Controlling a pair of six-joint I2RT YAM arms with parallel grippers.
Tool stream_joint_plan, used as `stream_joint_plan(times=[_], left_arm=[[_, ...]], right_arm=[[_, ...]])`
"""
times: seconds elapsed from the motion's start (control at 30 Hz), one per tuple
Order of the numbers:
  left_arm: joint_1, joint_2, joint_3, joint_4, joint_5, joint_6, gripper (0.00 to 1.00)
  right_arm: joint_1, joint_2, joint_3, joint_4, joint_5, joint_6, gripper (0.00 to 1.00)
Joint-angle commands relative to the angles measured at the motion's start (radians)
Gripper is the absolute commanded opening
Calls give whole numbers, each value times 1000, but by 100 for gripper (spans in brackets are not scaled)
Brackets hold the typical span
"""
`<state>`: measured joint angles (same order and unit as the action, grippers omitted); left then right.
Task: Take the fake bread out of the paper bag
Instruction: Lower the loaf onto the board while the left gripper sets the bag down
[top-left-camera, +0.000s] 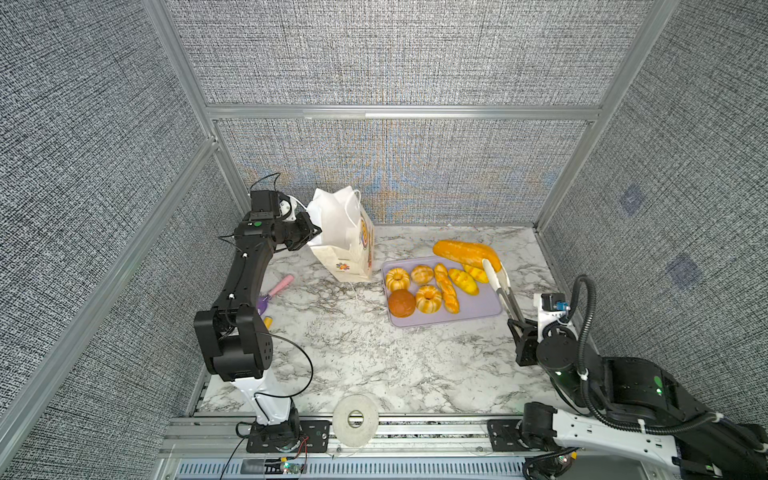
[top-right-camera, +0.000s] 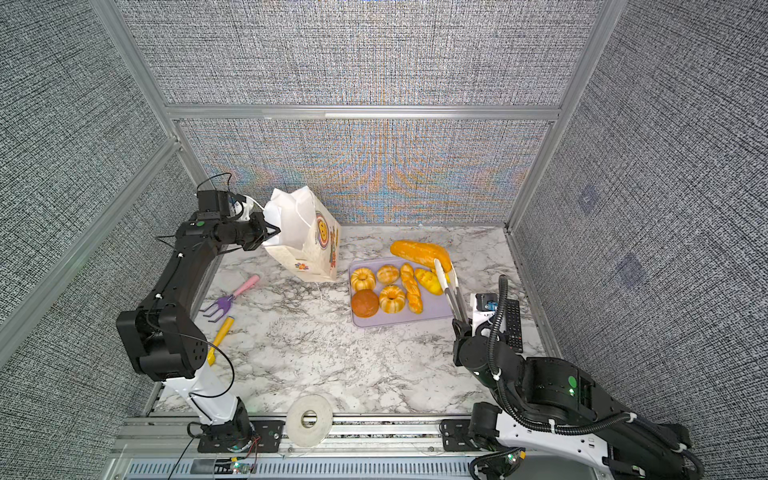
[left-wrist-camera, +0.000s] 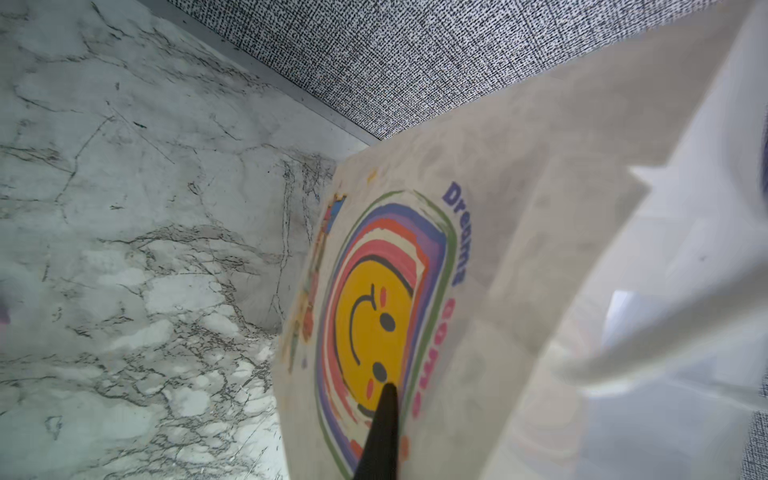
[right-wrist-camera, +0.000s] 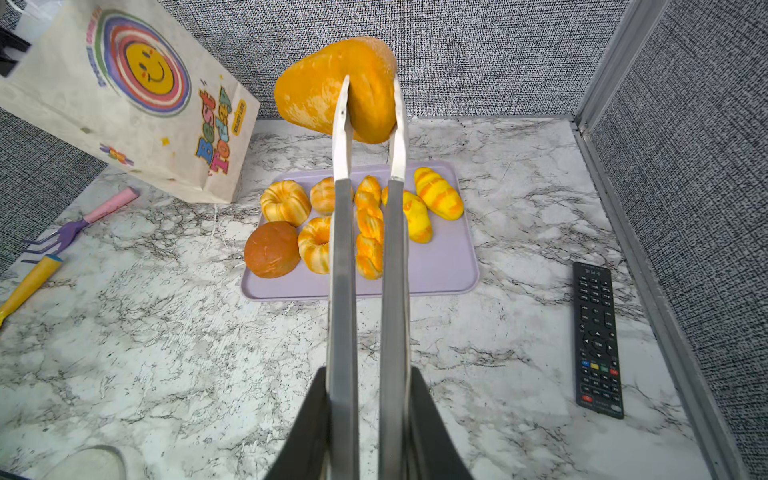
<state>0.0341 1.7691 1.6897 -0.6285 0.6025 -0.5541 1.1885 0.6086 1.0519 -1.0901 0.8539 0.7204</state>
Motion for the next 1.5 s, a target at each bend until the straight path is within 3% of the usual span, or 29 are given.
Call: stream_joint_plan(times=[0.0, 0.03, 0.07, 0.37, 0.4, 0.43, 0.77, 0.93, 1.13, 1.3, 1.47], left_arm=[[0, 8, -14, 4, -17, 35, 0], [1, 11, -23, 4, -22, 42, 0], [1, 13, -31, 6, -23, 48, 11], [0, 9, -23, -9, -52, 112, 63], [0, 9, -15, -14, -55, 122, 74], [0, 8, -6, -20, -54, 129, 97], [0, -24, 59, -105, -115, 237, 99], [-1, -77, 38, -126, -163, 272, 99], [1, -160, -30, -136, -199, 326, 99], [0, -237, -93, -139, -223, 354, 99], [1, -349, -190, -99, -225, 358, 99]], right_arm=[[-14, 5, 1, 30, 14, -4, 0], [-19, 5, -1, 31, 8, -6, 0], [-25, 5, -2, 31, 3, -6, 0], [-76, 15, -18, 51, -58, -17, 0], [-81, 19, -19, 56, -64, -19, 0], [-89, 22, -20, 60, -70, -22, 0], [-164, 39, -37, 111, -154, -123, 0], [-300, 138, -51, 150, -337, -283, 0], [-459, 272, -2, 161, -406, -352, 0], [-595, 353, 17, 195, -492, -308, 0], [-676, 352, -75, 320, -636, -139, 0]])
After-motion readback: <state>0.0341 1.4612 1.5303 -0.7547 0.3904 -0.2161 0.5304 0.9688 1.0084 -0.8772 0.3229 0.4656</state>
